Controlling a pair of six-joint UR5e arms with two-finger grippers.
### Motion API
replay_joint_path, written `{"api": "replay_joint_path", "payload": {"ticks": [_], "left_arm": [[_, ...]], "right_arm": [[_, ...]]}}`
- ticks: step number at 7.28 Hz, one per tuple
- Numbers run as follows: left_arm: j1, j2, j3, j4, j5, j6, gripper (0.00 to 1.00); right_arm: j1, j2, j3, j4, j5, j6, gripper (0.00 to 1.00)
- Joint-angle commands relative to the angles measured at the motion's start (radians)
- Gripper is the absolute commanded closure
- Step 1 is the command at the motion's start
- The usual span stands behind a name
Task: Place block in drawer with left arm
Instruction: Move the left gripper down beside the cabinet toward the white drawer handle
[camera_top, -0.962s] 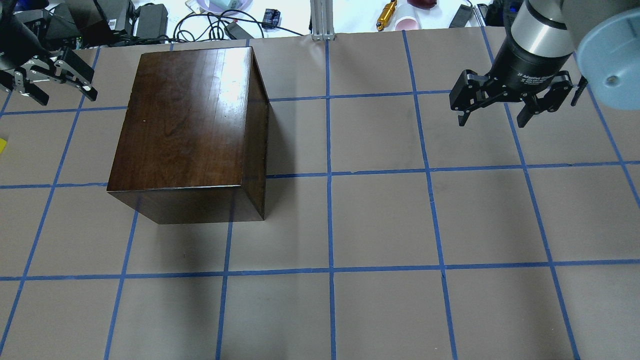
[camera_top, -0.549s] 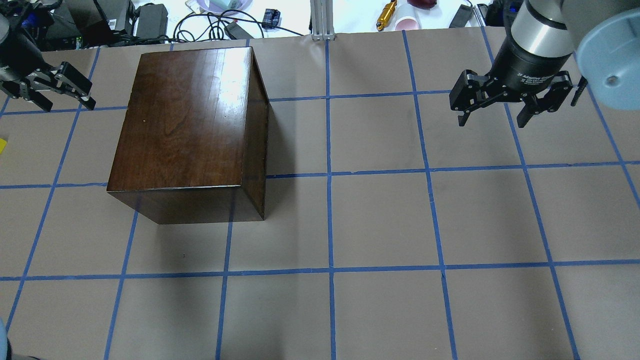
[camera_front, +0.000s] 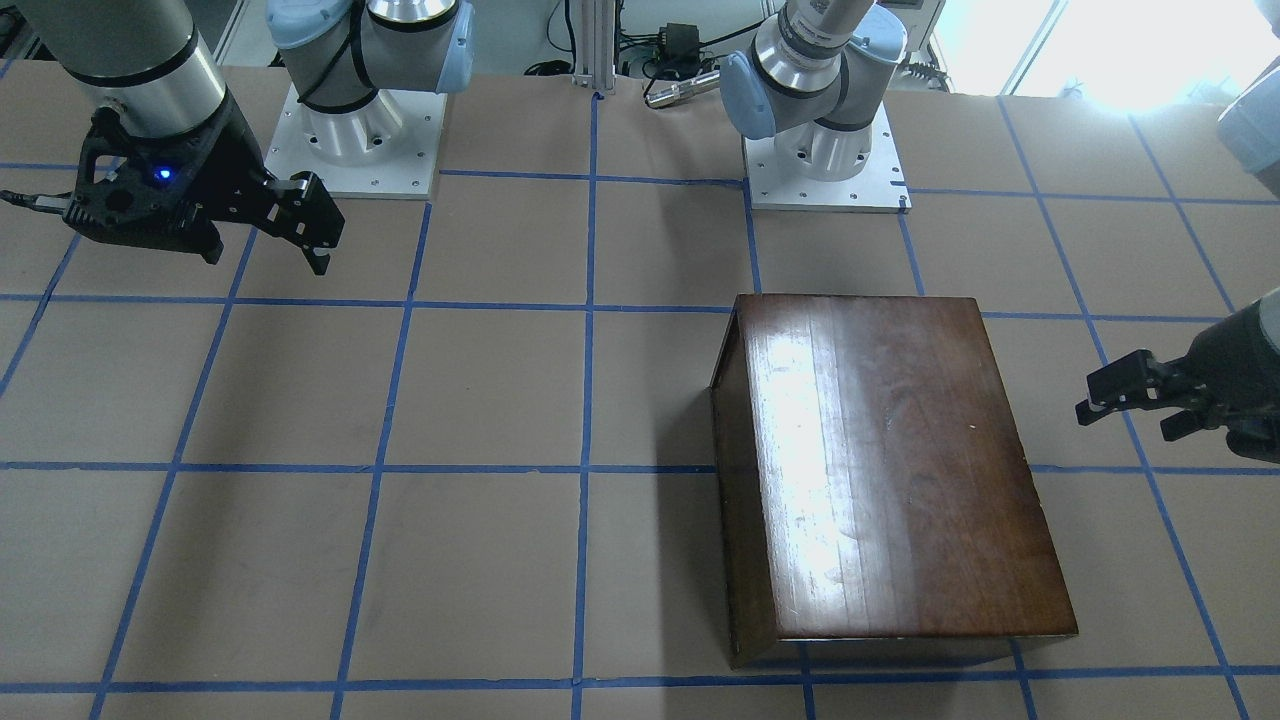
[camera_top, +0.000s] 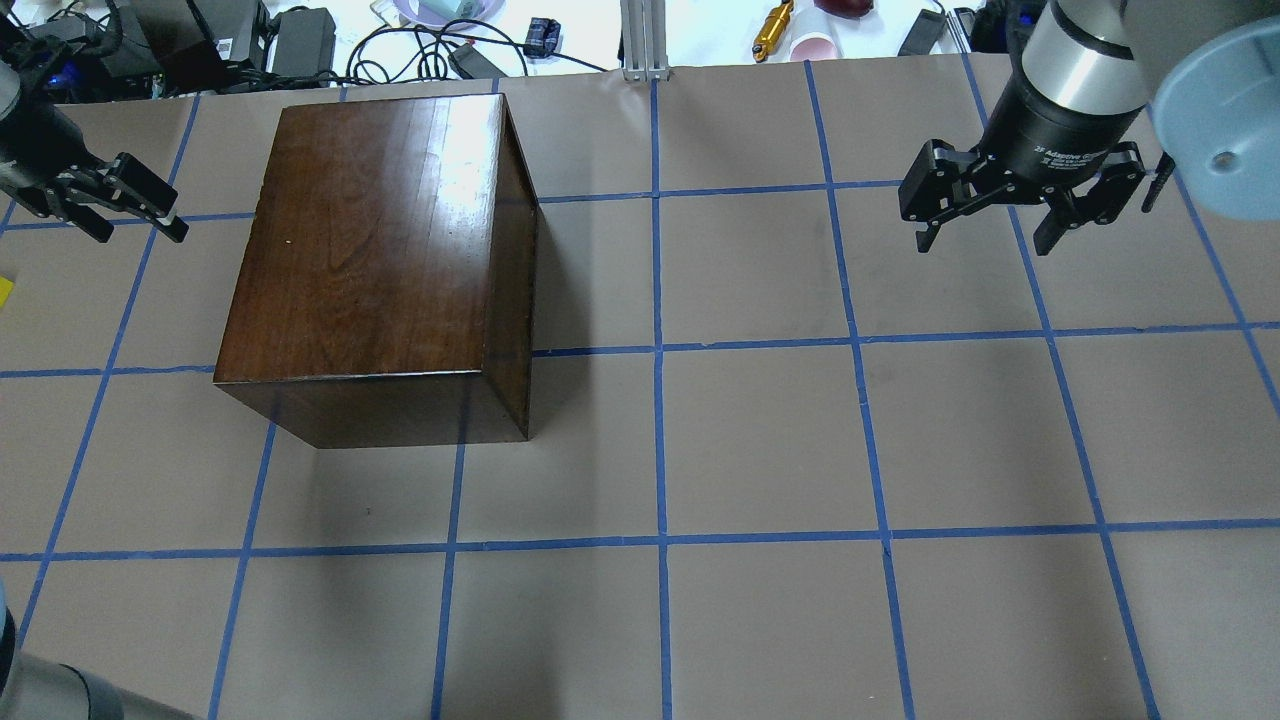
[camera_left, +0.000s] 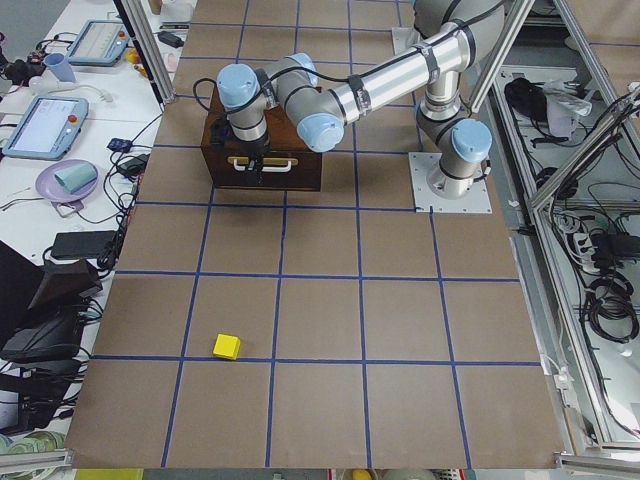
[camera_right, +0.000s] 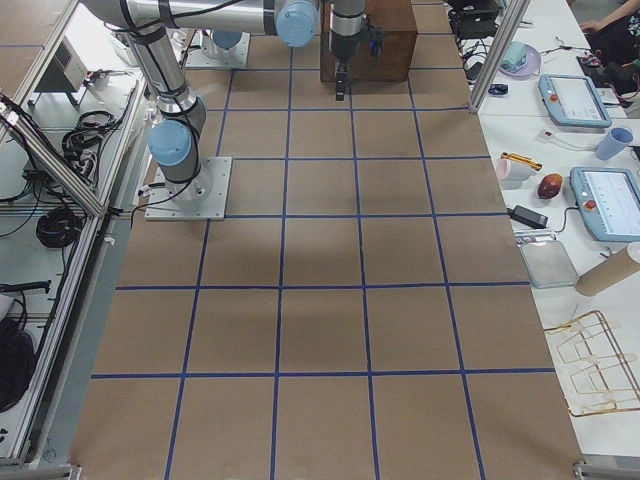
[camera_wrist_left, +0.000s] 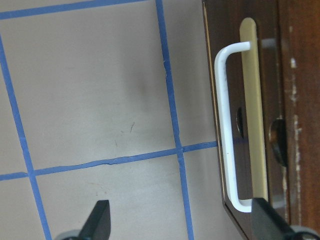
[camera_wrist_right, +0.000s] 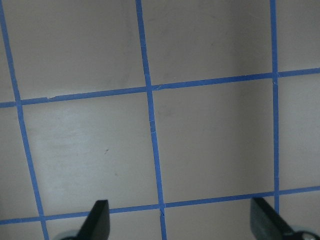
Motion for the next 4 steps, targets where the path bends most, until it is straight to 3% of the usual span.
{"api": "replay_joint_path", "payload": {"ticks": [1,4], "left_arm": [[0.022,-0.040,-0.002,-0.001,-0.051,0.007,0.00],[0.024,-0.056,-0.039,0.001,-0.151,0.009,0.00]], "right_arm": [[0.000,0.000,0.000,0.000,0.000,0.000,0.00],[0.000,0.000,0.000,0.000,0.000,0.000,0.00]]}}
